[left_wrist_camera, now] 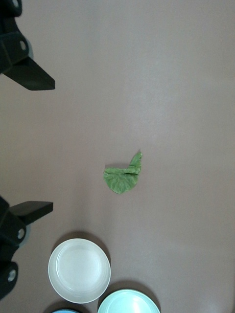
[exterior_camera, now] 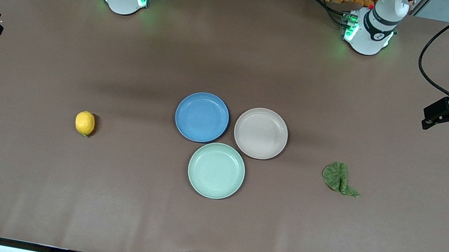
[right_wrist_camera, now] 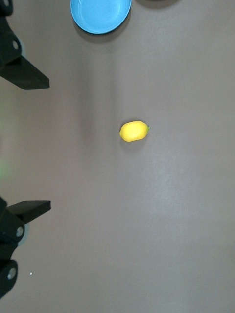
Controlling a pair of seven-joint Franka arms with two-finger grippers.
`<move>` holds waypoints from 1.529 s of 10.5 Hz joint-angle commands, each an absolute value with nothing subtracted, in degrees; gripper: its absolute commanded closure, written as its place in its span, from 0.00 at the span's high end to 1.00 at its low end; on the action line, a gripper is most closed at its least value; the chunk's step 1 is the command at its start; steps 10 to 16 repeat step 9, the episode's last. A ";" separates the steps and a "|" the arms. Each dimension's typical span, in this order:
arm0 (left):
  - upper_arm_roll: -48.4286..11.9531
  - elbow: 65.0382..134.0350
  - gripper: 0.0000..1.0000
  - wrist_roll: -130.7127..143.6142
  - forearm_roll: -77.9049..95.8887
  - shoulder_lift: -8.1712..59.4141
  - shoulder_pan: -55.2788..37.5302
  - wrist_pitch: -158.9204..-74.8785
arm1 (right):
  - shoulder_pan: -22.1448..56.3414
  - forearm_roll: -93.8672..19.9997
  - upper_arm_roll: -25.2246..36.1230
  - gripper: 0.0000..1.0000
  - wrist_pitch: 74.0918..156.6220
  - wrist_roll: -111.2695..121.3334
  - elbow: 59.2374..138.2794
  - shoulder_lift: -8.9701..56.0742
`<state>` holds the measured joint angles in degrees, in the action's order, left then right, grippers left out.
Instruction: Pick lemon and lettuce from blue and beige plates
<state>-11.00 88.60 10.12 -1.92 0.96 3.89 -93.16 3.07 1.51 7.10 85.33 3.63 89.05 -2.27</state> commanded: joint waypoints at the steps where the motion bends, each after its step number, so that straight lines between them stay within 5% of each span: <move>1: -10.72 88.59 1.00 7.83 -1.14 0.26 3.96 -93.08 | 2.46 1.85 6.68 1.00 85.34 3.60 87.19 -1.23; 16: -11.25 88.33 1.00 5.19 -0.53 -0.88 3.95 -90.97 | 2.46 1.85 6.68 1.00 87.71 3.60 87.19 -1.14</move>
